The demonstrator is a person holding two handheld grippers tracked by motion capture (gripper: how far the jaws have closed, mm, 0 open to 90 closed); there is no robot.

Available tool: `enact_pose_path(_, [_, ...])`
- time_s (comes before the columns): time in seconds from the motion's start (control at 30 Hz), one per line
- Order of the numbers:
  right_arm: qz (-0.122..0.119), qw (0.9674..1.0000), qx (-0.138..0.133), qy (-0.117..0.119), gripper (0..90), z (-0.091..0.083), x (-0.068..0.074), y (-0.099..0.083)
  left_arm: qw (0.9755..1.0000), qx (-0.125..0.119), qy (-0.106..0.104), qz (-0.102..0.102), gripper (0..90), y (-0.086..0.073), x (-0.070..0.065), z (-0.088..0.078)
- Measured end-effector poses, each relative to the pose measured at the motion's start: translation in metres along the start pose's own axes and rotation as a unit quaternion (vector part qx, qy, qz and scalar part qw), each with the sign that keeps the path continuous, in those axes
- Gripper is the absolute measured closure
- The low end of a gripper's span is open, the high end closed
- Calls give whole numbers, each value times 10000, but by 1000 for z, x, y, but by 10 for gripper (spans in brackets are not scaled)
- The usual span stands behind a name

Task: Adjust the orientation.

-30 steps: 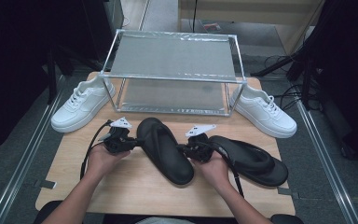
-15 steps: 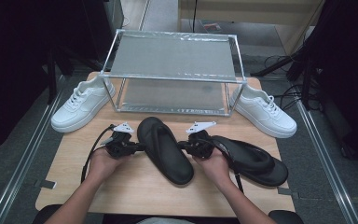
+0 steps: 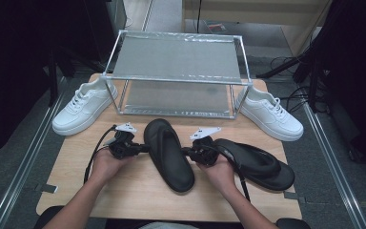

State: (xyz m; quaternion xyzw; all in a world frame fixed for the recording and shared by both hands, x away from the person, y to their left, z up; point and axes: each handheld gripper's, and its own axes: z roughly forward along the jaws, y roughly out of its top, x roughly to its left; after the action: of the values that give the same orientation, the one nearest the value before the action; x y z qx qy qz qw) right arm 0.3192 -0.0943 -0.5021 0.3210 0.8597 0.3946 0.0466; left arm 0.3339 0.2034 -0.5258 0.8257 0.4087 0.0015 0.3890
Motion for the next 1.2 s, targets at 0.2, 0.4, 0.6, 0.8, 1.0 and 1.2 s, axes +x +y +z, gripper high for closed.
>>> enact_pose_path(0.2, [-29, 10000, -20, 18, 900, -3, 5, -5, 9999, -114, 32, 12, 895, 2, 1, 4])
enact_pose_path(0.4, [7, 10000, -48, 62, 900, -4, 9, -9, 10000, -26, 28, 43, 895, 10, 3, 9])
enact_pose_path(0.6, [-100, 9999, -82, 94, 900, -5, 15, -11, 9999, -78, 32, 77, 893, 13, 4, 11])
enact_pose_path(0.8, [-122, 9998, -95, 114, 900, -4, 17, -12, 9999, -118, 57, 81, 878, 13, 5, 12])
enact_pose_path(1.0, [-147, 9997, -96, 141, 900, -2, 17, -11, 9998, -160, 117, 62, 865, 13, 6, 12])
enact_pose_path(1.2, [-26, 9998, -98, 190, 834, -5, 11, -13, 9996, -184, 146, 158, 794, 14, 7, 10])
